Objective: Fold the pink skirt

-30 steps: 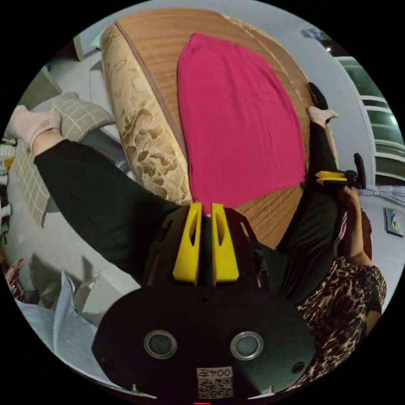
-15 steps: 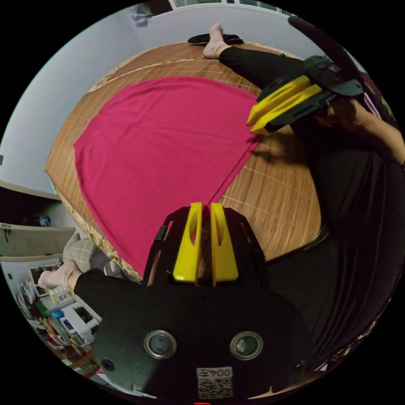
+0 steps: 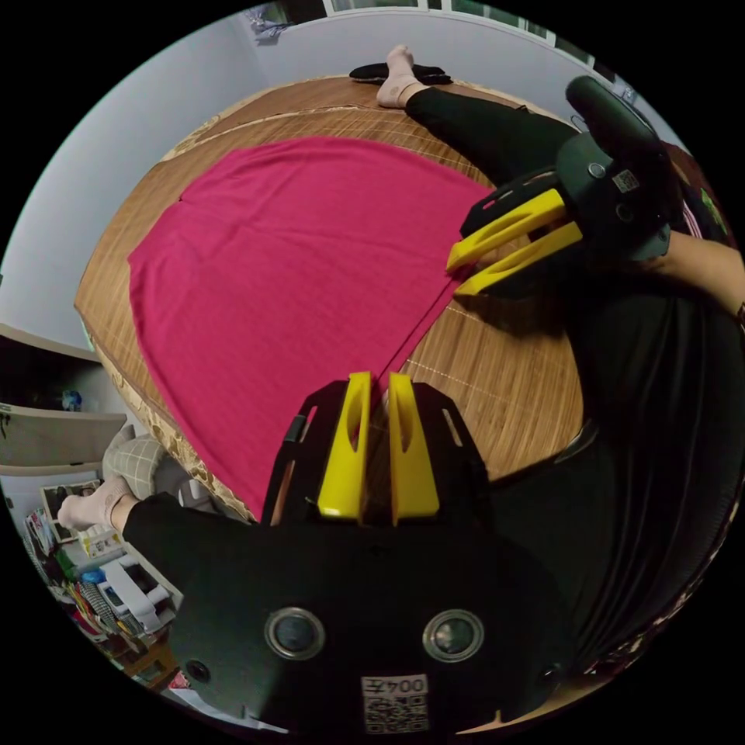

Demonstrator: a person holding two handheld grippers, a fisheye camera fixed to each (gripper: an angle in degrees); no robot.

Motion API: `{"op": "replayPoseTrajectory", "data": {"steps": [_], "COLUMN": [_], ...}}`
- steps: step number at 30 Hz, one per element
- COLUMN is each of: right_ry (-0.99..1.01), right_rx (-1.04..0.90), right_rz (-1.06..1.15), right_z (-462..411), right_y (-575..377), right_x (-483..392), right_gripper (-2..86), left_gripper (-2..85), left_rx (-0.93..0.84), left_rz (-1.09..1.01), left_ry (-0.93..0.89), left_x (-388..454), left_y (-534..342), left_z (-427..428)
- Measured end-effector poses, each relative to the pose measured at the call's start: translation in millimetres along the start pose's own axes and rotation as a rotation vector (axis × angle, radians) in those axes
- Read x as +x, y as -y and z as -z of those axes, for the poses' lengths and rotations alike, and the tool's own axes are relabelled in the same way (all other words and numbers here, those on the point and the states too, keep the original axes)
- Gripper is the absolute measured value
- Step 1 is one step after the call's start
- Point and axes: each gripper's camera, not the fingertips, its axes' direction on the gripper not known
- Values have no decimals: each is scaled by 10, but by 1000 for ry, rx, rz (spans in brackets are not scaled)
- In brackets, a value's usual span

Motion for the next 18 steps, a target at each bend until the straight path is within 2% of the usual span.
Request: {"op": "replayPoseTrajectory", "data": {"steps": [13,18], "right_ry": [-4,7], "right_rx": [-13,4], "right_rz": [-14,-25], "right_z": [-417,-498], "right_y": [15,19], "right_x": [-45,-20], "right_gripper": [63,11], "left_gripper": [24,25], "left_rx": [-9,0], "left_rz": [12,24], "left_ry": [-28,-45], "left_x": [350,418], "left_y": [285,387], "left_z": [-76,-95]}}
